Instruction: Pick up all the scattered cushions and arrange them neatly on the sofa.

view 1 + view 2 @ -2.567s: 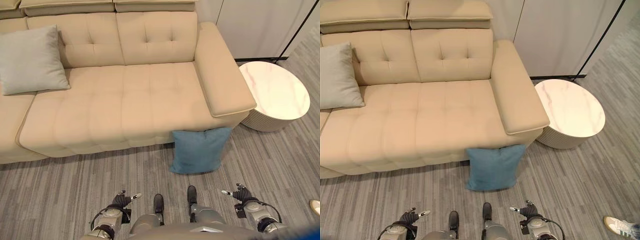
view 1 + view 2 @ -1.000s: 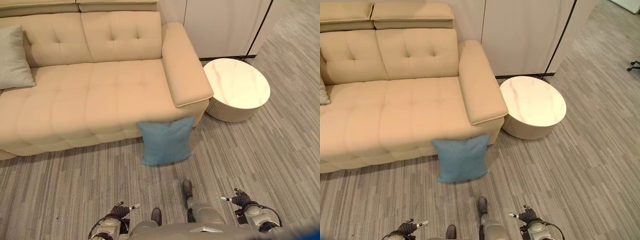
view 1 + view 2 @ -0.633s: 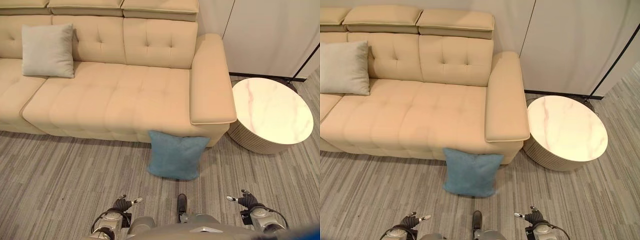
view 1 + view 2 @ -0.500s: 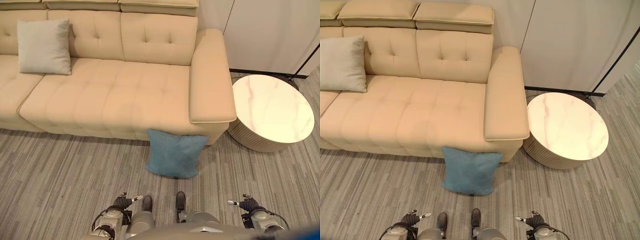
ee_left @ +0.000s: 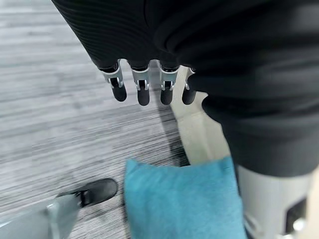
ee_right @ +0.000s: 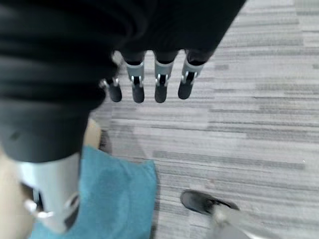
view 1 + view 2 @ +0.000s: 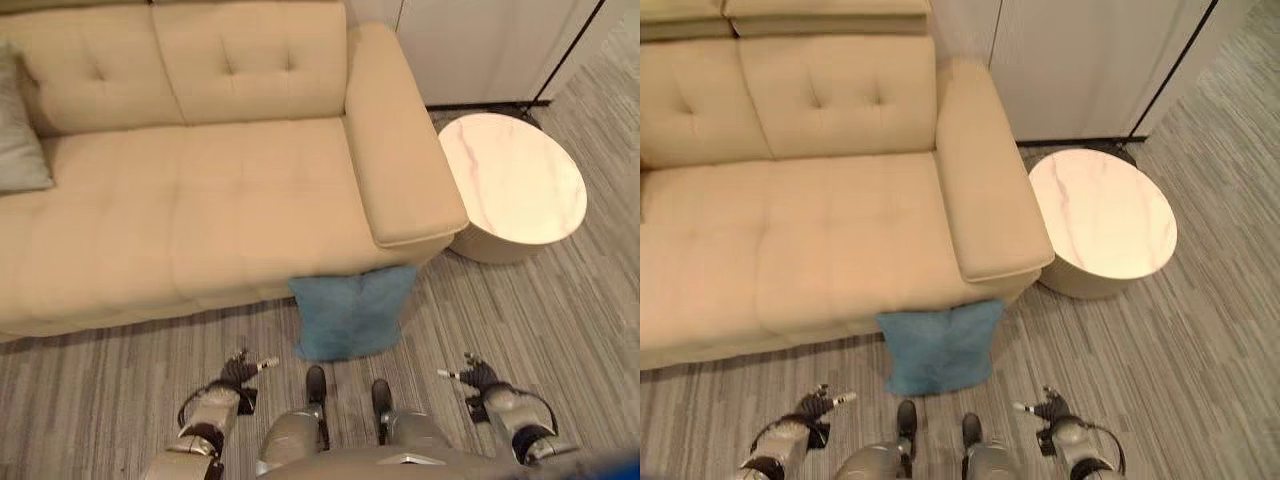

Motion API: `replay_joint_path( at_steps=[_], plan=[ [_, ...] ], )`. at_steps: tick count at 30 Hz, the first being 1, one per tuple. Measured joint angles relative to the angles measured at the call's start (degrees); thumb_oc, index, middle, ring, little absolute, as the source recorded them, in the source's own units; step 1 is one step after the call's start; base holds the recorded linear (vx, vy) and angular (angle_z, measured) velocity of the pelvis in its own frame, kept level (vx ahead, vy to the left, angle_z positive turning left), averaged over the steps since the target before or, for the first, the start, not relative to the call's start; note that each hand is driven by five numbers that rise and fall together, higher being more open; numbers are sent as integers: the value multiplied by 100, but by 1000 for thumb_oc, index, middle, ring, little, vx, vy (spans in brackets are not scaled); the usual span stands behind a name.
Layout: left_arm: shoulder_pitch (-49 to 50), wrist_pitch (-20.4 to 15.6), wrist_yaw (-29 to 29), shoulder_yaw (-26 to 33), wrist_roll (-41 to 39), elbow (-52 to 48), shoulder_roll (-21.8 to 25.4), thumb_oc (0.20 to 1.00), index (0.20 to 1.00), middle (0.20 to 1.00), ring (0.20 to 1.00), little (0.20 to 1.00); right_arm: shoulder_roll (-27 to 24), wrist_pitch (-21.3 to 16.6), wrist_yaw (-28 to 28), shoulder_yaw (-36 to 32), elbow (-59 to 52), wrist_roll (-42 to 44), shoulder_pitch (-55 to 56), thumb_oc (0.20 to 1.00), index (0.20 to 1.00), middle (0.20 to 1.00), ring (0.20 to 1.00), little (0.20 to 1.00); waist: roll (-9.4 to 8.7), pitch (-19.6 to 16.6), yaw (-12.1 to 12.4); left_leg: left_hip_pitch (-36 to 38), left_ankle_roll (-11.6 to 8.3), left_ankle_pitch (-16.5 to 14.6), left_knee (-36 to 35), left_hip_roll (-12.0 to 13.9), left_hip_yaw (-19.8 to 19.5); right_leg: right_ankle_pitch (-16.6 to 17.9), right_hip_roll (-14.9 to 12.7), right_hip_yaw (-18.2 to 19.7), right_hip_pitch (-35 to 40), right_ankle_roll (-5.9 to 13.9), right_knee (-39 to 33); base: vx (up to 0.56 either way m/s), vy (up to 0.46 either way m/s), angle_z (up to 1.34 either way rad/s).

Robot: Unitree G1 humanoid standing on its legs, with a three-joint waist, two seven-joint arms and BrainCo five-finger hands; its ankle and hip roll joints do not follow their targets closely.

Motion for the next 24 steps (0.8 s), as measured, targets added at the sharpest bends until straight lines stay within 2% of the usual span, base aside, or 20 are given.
replay_joint_path(
  at_steps=[1,3,7,8,10,12,13,14,15,19,21,22,24],
  plan=[
    [28,-3,1,-1,-3,-97,-7,1000,1000,1000,1000,1000,-3,-37,-14,1,-19,0,-6,1000,1000,1000,1000,1000,21,25,5,4,-83,-57,-8,2,7,53,5,-21,42,34,-98,-215,-18,-27],
    [176,-55,11,-4,-10,-436,-48,1000,1000,1000,1000,1000,-4,-59,-33,73,-152,2,-8,1000,1000,1000,1000,1000,62,93,155,-244,-114,-56,25,55,128,142,29,-20,-240,32,-123,-170,-20,-20],
    [131,-55,29,-5,-64,-649,-167,1000,1000,1000,1000,1000,-40,-44,-140,74,-207,15,-229,1000,1000,1000,1000,1000,175,425,135,-802,-137,-7,322,137,25,252,102,-97,-684,-6,-18,-205,-27,3],
    [40,-61,36,-12,-89,-808,-185,1000,1000,1000,1000,1000,-121,-63,-215,71,-401,27,-248,1000,1000,1000,1000,1000,191,472,116,-1138,-155,-32,528,162,-39,221,117,-163,-991,-40,175,-196,-37,31],
    [-369,-113,40,-15,-130,-1112,-118,1000,1000,1000,1000,1000,-327,-80,-330,49,-610,125,-583,1000,1000,1000,1000,1000,254,926,85,-1780,-150,32,828,235,-105,183,144,-285,-1610,-73,597,-187,-38,25],
    [-772,-108,60,-6,-252,-1231,7,1000,1000,1000,1000,1000,-373,-79,-434,-130,-894,186,-1019,1000,1000,1000,1000,1000,248,1395,-19,-2064,-81,122,1007,272,-120,159,181,-291,-1965,-109,941,-147,-30,3],
    [-895,-111,91,-2,-322,-1327,48,1000,1000,1000,1000,1000,-392,-96,-499,-155,-1097,197,-1132,1000,1000,1000,1000,1000,268,1498,-70,-2244,-150,75,1093,285,-130,110,187,-298,-2207,-139,1083,-162,-23,6],
    [-1207,-149,224,0,-443,-1506,103,1000,1000,1000,1000,1000,-526,-111,-622,-156,-1306,235,-1439,1000,1000,1000,1000,1000,288,1515,-167,-2880,-210,27,1388,289,-178,-10,188,-307,-2856,-217,1467,-171,-16,7],
    [-1482,-185,262,27,-520,-1562,106,1000,1000,1000,1000,1000,-636,-110,-705,-164,-1366,243,-1677,1000,1000,1000,1000,1000,321,1687,-184,-3089,-203,111,1420,291,-171,26,191,-305,-3112,-189,1609,-118,-14,5],
    [-1860,-210,300,34,-565,-1574,81,1000,1000,1000,1000,1000,-644,-105,-857,-153,-1422,300,-2025,1000,1000,1000,1000,1000,347,1786,-274,-3353,-184,164,1458,329,-186,43,226,-303,-3424,-211,1718,-85,-7,0],
    [-2010,-246,427,14,-579,-1904,213,1000,1000,1000,1000,1000,-924,-125,-1011,-143,-1515,374,-2240,1000,1000,1000,1000,1000,415,1737,-337,-3845,-187,160,1563,320,-257,-21,212,-349,-3924,-294,1884,-57,-4,10],
    [-2249,-249,466,15,-693,-2009,324,1000,1000,1000,1000,1000,-1078,-116,-1060,-137,-1521,409,-2533,1000,1000,1000,1000,1000,429,1752,-342,-4144,-214,257,1589,318,-249,7,204,-350,-4267,-283,2000,-38,-5,7],
    [-2652,-252,539,45,-796,-2047,425,1000,1000,1000,1000,1000,-1247,-113,-1132,-143,-1531,442,-2951,1000,1000,1000,1000,1000,464,1963,-341,-4426,-145,307,1702,320,-269,42,208,-364,-4570,-238,2188,-18,-44,4]
  ],
)
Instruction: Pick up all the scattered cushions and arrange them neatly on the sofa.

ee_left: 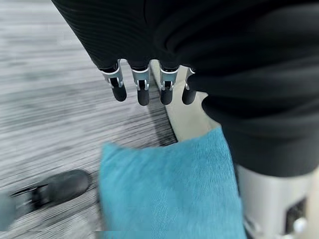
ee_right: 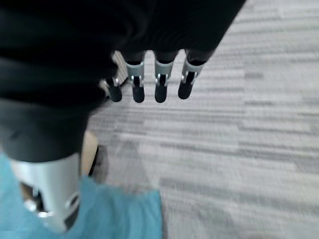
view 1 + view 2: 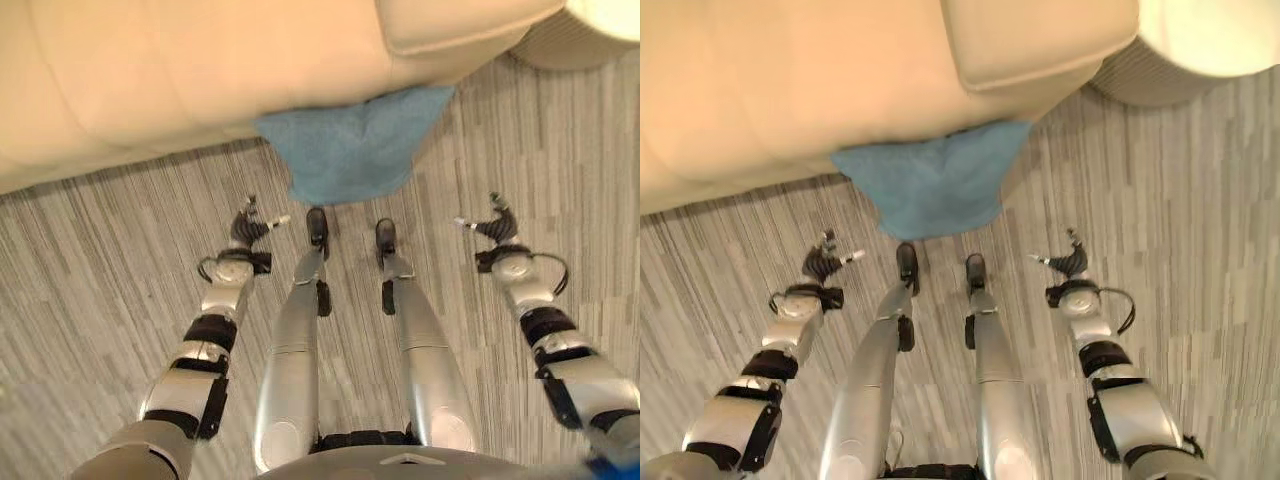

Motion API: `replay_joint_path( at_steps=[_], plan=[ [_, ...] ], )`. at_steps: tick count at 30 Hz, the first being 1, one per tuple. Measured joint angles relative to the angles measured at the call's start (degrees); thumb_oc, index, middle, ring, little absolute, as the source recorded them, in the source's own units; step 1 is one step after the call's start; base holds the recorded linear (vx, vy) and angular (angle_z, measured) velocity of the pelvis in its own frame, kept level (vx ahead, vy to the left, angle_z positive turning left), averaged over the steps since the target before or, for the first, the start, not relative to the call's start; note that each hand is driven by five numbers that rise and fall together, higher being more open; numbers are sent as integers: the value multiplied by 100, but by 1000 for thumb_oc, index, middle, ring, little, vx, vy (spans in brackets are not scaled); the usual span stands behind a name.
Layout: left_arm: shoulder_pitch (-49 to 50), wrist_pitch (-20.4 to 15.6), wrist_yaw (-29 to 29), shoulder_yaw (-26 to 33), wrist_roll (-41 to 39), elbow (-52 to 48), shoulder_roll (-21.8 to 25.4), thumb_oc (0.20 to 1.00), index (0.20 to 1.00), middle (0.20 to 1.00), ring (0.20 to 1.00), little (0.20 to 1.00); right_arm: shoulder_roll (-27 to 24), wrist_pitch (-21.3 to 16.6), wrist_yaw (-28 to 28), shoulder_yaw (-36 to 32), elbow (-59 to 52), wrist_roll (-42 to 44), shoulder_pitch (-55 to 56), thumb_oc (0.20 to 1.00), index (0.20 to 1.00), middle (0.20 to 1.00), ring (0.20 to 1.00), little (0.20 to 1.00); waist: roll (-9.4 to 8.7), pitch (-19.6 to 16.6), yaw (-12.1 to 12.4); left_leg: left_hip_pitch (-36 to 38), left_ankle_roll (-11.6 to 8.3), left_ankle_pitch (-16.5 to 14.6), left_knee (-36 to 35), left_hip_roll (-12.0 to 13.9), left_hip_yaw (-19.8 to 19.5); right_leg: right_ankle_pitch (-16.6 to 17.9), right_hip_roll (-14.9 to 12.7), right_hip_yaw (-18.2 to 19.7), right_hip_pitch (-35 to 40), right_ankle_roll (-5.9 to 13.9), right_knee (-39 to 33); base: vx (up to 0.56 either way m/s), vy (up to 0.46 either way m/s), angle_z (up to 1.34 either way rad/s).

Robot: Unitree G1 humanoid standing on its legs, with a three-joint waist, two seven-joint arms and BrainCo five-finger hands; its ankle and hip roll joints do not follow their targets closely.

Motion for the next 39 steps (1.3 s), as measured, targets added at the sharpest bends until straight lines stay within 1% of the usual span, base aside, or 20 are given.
replay_joint_path(
  at_steps=[3,5,7,9,11,12,14,16,19,22,24,29,32,33,34,35,36,37,38,39],
  plan=[
    [-395,-22,8,-43,-53,-209,0,1000,1000,1000,1000,1000,-125,-18,-9,168,-169,137,-569,1000,1000,1000,1000,1000,22,17,-4,-364,-43,7,112,11,-79,-62,19,-49,-390,-75,208,-8,-67,7],
    [-587,-27,66,-69,-186,-213,20,1000,1000,1000,1000,1000,-269,-76,-16,303,-252,196,-848,1000,1000,1000,1000,1000,31,48,5,-557,-15,14,303,11,-139,-146,19,-100,-573,-125,392,9,-58,12],
    [-682,-31,123,-68,-215,-256,43,1000,1000,1000,1000,1000,-466,-150,-23,471,-385,248,-1071,1000,1000,1000,1000,1000,34,57,18,-781,-29,-3,460,8,-193,-233,10,-151,-815,-169,627,19,-48,15],
    [-629,-22,130,-88,-221,-252,61,1000,1000,1000,1000,1000,-468,-187,-45,550,-383,306,-1140,1000,1000,1000,1000,1000,27,61,11,-820,-32,-6,492,5,-241,-298,9,-187,-898,-217,773,40,-95,12],
    [-717,-22,165,-217,-221,-251,191,1000,1000,1000,1000,1000,-619,-202,-95,760,-363,340,-1277,1000,1000,1000,1000,1000,47,35,5,-1112,-101,-66,646,5,-251,-359,7,-189,-1195,-242,945,29,-80,6],
    [-841,-12,218,-219,-221,-246,196,1000,1000,1000,1000,1000,-627,-215,-126,698,-362,410,-1353,1000,1000,1000,1000,1000,48,45,9,-1344,-116,-49,721,13,-266,-357,17,-194,-1441,-251,1060,25,-80,3],
    [-955,-7,275,-311,-221,-126,189,1000,1000,1000,1000,1000,-617,-210,-176,903,-199,414,-1504,1000,1000,1000,1000,1000,50,43,12,-1442,-117,-50,773,14,-292,-366,19,-213,-1532,-263,1109,16,-45,3],
    [-1185,-2,329,-328,-222,-117,175,1000,1000,1000,1000,1000,-619,-210,-241,905,-171,427,-1652,1000,1000,1000,1000,1000,53,37,7,-1593,-121,-47,798,12,-304,-367,15,-221,-1692,-265,1157,23,-56,2],
    [-1705,-6,380,-631,-223,-119,302,1000,1000,1000,1000,1000,-636,-225,-308,1009,-75,480,-2225,1000,1000,1000,1000,1000,61,41,21,-2040,-141,-33,958,0,-361,-375,9,-262,-2110,-281,1303,28,-40,6],
    [-2250,1,502,-814,-224,-118,347,1000,1000,1000,1000,1000,-659,-226,-383,1396,30,524,-2788,1000,1000,1000,1000,1000,63,44,74,-2412,-146,-37,1121,-13,-422,-409,-4,-304,-2471,-314,1485,36,-20,6],
    [-2504,1,594,-878,-225,-123,367,1000,1000,1000,1000,1000,-667,-244,-452,1593,42,527,-3060,1000,1000,1000,1000,1000,63,44,168,-2578,-123,-24,1190,-30,-453,-432,-15,-321,-2630,-315,1563,59,7,6],
    [-2818,-7,768,-1042,-225,-126,420,1000,1000,1000,1000,1000,-694,-227,-560,1893,89,530,-3386,1000,1000,1000,1000,1000,65,40,157,-2917,-166,-102,1396,-108,-546,-502,-91,-383,-2887,-268,1692,50,10,5],
    [-2958,-5,880,-1214,-227,-108,438,1000,1000,1000,1000,1000,-477,-213,-635,1871,74,682,-3499,1000,1000,1000,1000,1000,62,38,154,-3023,-139,-133,1482,-133,-514,-496,-106,-327,-2984,-226,1737,41,22,-3],
    [-3130,8,959,-1259,-224,-27,501,1000,1000,1000,1000,1000,-239,-232,-691,1526,10,877,-3499,1000,1000,1000,1000,1000,58,35,127,-3060,-140,-133,1483,-136,-518,-492,-105,-327,-3021,-218,1734,0,0,0],
    [-3185,17,1008,-1253,-225,32,423,1000,1000,1000,1000,1000,-34,-255,-726,1353,-131,1019,-3425,1000,1000,1000,1000,1000,59,35,88,-3075,-139,-134,1485,-135,-507,-491,-104,-317,-3041,-216,1736,20,41,-1],
    [-3200,19,1012,-1250,-225,60,402,1000,1000,1000,1000,1000,56,-262,-740,1222,-259,1097,-3352,699,699,699,699,699,59,35,87,-3077,-139,-135,1484,-135,-506,-492,-103,-316,-3044,-216,1737,11,38,-1],
    [-3213,24,1047,-1206,-260,80,326,1000,1000,1000,1000,1000,267,-304,-759,993,-444,1213,-3239,451,451,451,451,451,59,34,60,-3077,-134,-137,1485,-139,-507,-494,-102,-315,-3044,-215,1731,0,0,0],
    [-3213,26,1091,-1184,-363,80,257,592,592,592,592,592,469,-352,-794,862,-591,1308,-3156,200,200,200,200,200,60,34,32,-3077,-130,-140,1482,-139,-506,-494,-98,-311,-3044,-214,1727,0,0,0],
    [-3212,25,1101,-1179,-440,79,198,200,200,200,200,200,556,-384,-836,767,-687,1316,-3098,200,200,200,200,200,61,34,25,-3076,-131,-140,1469,-132,-502,-491,-91,-305,-3043,-213,1706,0,0,0],
    [-3203,25,1118,-1179,-458,75,150,200,200,200,200,200,600,-386,-866,772,-685,1320,-3087,200,200,200,200,200,61,33,26,-3076,-127,-137,1471,-130,-496,-487,-92,-302,-3042,-208,1706,0,0,0]
  ],
)
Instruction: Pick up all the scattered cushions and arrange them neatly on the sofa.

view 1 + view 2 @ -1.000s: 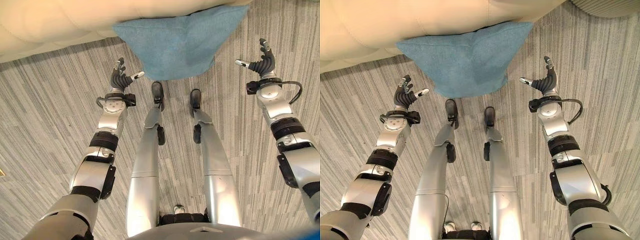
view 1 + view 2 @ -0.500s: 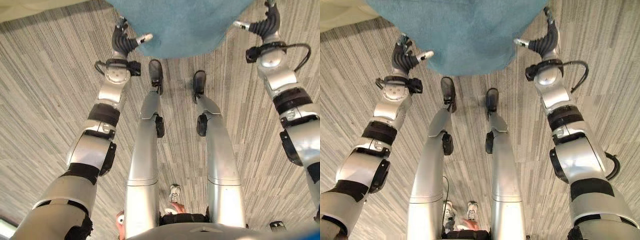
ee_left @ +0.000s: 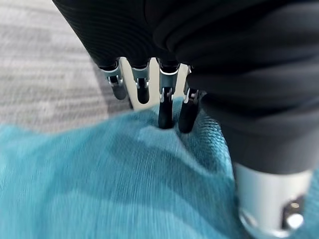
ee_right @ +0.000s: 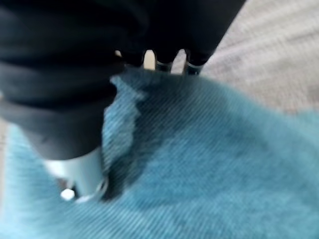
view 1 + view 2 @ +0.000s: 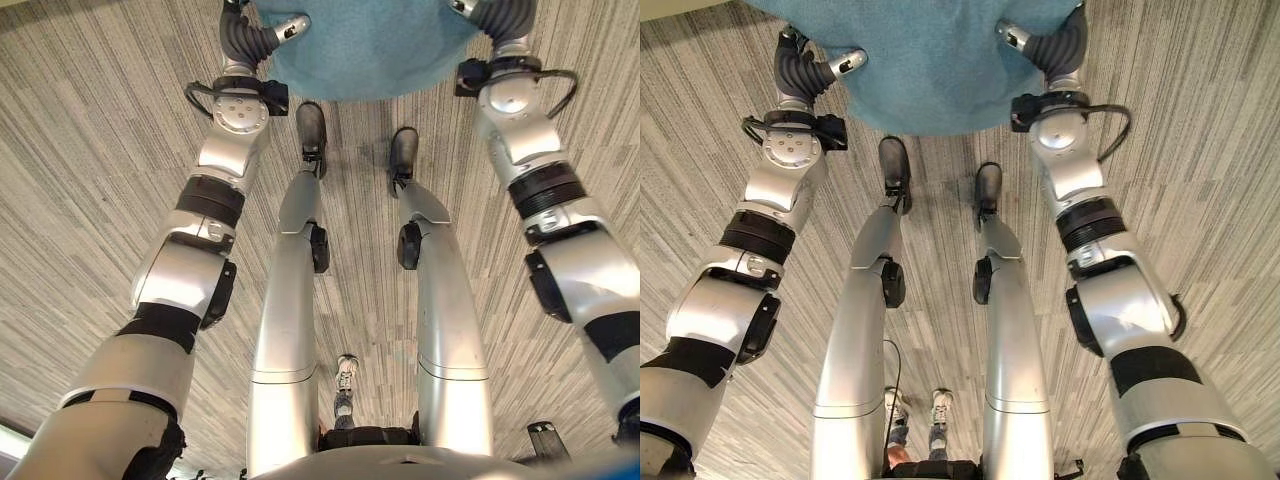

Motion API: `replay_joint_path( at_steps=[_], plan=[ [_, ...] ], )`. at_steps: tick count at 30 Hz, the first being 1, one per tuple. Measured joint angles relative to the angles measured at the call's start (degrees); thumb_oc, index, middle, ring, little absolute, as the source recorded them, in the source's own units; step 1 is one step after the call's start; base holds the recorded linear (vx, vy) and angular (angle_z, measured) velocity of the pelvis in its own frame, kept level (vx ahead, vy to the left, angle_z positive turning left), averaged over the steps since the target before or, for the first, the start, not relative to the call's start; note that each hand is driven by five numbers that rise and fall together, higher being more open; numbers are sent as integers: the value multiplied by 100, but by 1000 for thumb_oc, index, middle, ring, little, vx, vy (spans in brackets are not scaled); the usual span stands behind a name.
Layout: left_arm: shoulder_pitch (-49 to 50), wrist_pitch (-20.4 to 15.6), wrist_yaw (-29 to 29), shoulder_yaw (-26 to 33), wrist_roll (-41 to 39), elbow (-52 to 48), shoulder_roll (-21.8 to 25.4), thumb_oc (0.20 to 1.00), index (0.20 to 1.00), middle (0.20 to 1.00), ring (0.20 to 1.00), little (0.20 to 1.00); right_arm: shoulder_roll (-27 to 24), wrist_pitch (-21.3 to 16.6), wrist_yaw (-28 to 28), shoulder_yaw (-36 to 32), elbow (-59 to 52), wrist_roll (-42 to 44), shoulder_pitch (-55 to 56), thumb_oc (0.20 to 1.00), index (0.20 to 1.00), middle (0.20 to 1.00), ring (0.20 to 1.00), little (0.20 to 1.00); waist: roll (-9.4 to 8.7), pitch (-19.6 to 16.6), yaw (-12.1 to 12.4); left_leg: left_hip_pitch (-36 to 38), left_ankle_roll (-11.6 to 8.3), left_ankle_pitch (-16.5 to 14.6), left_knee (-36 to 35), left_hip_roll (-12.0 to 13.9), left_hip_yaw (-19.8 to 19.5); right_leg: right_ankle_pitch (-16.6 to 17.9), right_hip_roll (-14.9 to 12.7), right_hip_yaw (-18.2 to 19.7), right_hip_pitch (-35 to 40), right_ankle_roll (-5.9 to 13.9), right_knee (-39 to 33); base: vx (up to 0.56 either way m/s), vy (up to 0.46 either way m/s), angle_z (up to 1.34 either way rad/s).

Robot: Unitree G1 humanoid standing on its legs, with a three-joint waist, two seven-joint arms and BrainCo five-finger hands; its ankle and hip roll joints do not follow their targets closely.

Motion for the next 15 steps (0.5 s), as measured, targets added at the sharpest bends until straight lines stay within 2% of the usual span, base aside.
replay_joint_path(
  at_steps=[4,8,14,15],
  plan=[
    [36,1,3,-3,-182,-14,11,200,200,200,200,200,-51,4,-7,137,-1,4,11,200,200,200,200,200,7,-4,-27,105,33,23,-13,22,24,34,13,8,112,3,-35,-13,-7,-3],
    [408,84,-13,-5,-213,-246,-95,200,200,200,200,200,-36,18,-6,334,-23,-2,199,200,200,200,200,200,1,-8,-134,623,61,124,-379,25,72,135,19,39,591,36,-349,-25,-19,-2],
    [2377,240,-127,152,44,-2003,-378,200,200,200,200,200,296,0,67,-183,-1407,-46,2116,200,200,200,200,200,-28,-44,-297,2277,102,310,-1179,1,54,195,10,0,2178,44,-947,-20,-48,1],
    [2846,239,-171,230,91,-2169,-512,200,200,200,200,200,345,-26,145,-206,-1527,-139,2584,200,200,200,200,200,-44,-177,-310,2552,74,297,-1265,0,-26,183,32,-26,2465,47,-1043,-9,-82,11]
  ],
)
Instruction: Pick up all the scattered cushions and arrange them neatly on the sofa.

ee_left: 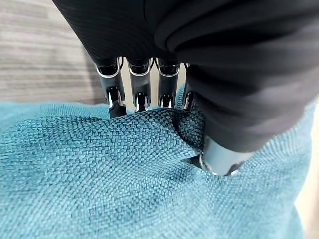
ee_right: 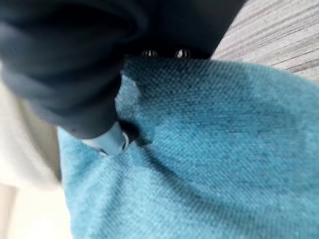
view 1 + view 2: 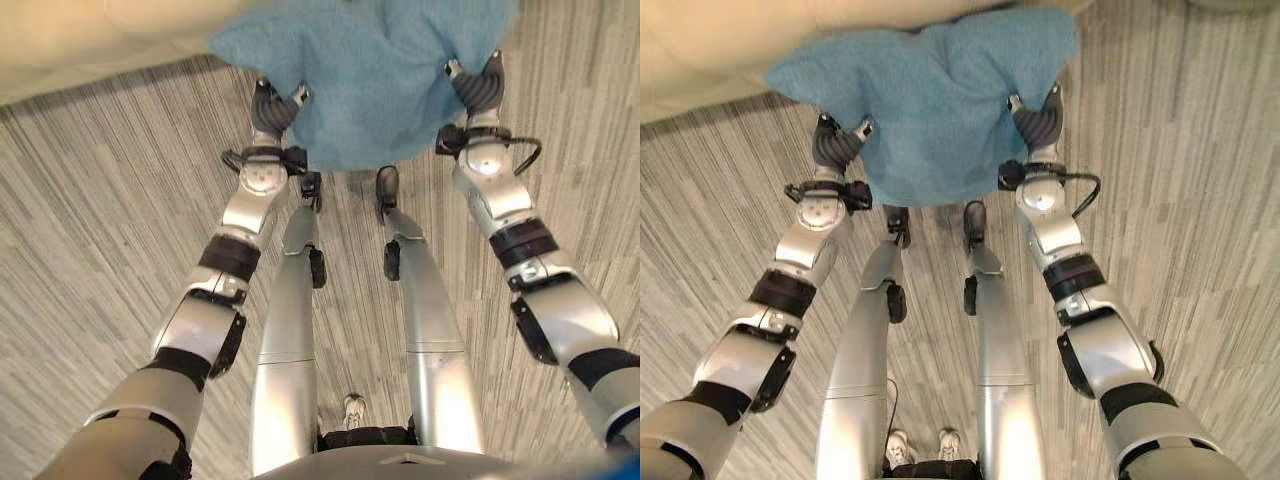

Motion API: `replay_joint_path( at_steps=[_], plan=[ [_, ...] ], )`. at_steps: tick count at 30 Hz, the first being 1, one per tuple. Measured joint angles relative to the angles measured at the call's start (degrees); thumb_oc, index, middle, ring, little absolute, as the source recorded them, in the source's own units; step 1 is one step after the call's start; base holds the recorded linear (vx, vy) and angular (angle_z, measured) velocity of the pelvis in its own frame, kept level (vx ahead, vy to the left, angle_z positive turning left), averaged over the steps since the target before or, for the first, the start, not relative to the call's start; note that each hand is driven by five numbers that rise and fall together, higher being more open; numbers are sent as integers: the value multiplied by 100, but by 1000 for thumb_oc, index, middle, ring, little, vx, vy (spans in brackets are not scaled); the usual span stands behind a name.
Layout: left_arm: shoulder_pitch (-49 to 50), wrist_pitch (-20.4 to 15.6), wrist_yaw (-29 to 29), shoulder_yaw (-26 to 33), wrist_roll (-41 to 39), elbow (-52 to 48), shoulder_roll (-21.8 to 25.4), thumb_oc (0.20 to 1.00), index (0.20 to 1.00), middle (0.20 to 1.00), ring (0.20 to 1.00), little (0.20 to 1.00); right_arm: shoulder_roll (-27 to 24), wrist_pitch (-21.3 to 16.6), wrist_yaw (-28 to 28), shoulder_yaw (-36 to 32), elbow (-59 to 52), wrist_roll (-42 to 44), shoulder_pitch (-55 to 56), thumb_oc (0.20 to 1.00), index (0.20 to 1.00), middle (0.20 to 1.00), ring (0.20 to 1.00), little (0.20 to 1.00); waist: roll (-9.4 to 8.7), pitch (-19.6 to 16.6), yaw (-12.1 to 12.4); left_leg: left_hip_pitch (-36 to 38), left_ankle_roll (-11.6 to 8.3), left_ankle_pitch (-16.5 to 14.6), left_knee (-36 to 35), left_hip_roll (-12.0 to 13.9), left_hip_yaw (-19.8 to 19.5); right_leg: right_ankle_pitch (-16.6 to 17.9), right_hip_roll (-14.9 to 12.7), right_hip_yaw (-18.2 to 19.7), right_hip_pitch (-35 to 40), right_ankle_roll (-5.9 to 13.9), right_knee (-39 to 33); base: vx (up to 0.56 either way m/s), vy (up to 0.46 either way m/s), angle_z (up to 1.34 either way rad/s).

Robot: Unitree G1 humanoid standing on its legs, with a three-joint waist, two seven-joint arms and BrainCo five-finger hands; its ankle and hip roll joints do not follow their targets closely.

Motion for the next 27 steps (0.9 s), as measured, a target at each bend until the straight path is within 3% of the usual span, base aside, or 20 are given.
replay_joint_path(
  at_steps=[3,4,8,10,13,14,19,23,24,27],
  plan=[
    [769,-6,-136,26,42,-448,-336,200,200,200,200,200,190,-125,234,-307,-432,-103,1044,200,200,200,200,200,-64,-253,141,583,-185,5,-403,-2,-87,-86,7,-54,502,10,-198,-24,-82,10],
    [1212,61,-239,192,40,-825,-532,200,200,200,200,200,347,-96,342,-526,-658,-101,1445,200,200,200,200,200,-53,-238,172,1025,-243,116,-746,-4,-131,-27,-14,-151,881,-65,-363,-4,-73,10],
    [2300,58,-397,241,27,-930,-706,200,200,200,200,200,624,-82,515,-703,-861,-101,2557,200,200,200,200,200,-13,-248,286,2404,-187,186,-1212,47,-247,-49,36,-297,2352,-69,-901,39,-60,9],
    [2612,59,-471,297,23,-938,-600,200,200,200,200,200,649,-78,654,-720,-941,-100,2913,200,200,200,200,200,16,-502,349,2660,-218,169,-1370,49,-302,-62,47,-335,2614,-68,-1011,72,-38,9],
    [3011,69,-623,437,30,-956,-694,200,200,200,200,200,798,-6,815,-757,-1138,-101,3362,200,200,200,200,200,55,-533,475,3423,-194,219,-1589,64,-333,-69,47,-419,3418,-56,-1279,115,-13,10],
    [3214,64,-640,441,32,-951,-711,200,200,200,200,200,854,-5,910,-700,-1140,-112,3513,200,200,200,200,200,78,-716,491,3514,-238,59,-1601,61,-357,-127,33,-462,3549,-56,-1350,122,1,14],
    [3805,67,-831,594,38,-966,-748,200,200,200,200,200,706,51,1321,-709,-1145,-465,3765,200,200,200,200,200,309,-1359,660,4145,-254,24,-1886,59,-371,-103,53,-490,4258,-16,-1725,97,0,8],
    [4072,68,-911,782,83,-998,-773,200,200,200,200,200,684,133,1635,-976,-1171,-746,4133,200,200,200,200,200,275,-1771,622,4827,-226,2,-2159,73,-380,-63,83,-526,5068,27,-2202,108,-8,4],
    [4206,67,-987,781,185,-1000,-782,200,200,200,200,200,678,161,1723,-1011,-1169,-784,4305,200,200,200,200,200,207,-2078,596,5011,-185,-15,-2232,77,-372,-31,102,-529,5329,50,-2458,97,8,2],
    [4249,67,-1043,783,268,-1000,-791,200,200,200,200,200,685,170,1849,-1027,-1170,-788,4421,200,200,200,200,200,98,-2334,575,5256,-160,-48,-2289,89,-376,69,141,-533,5750,52,-2884,90,-10,1]
  ],
)
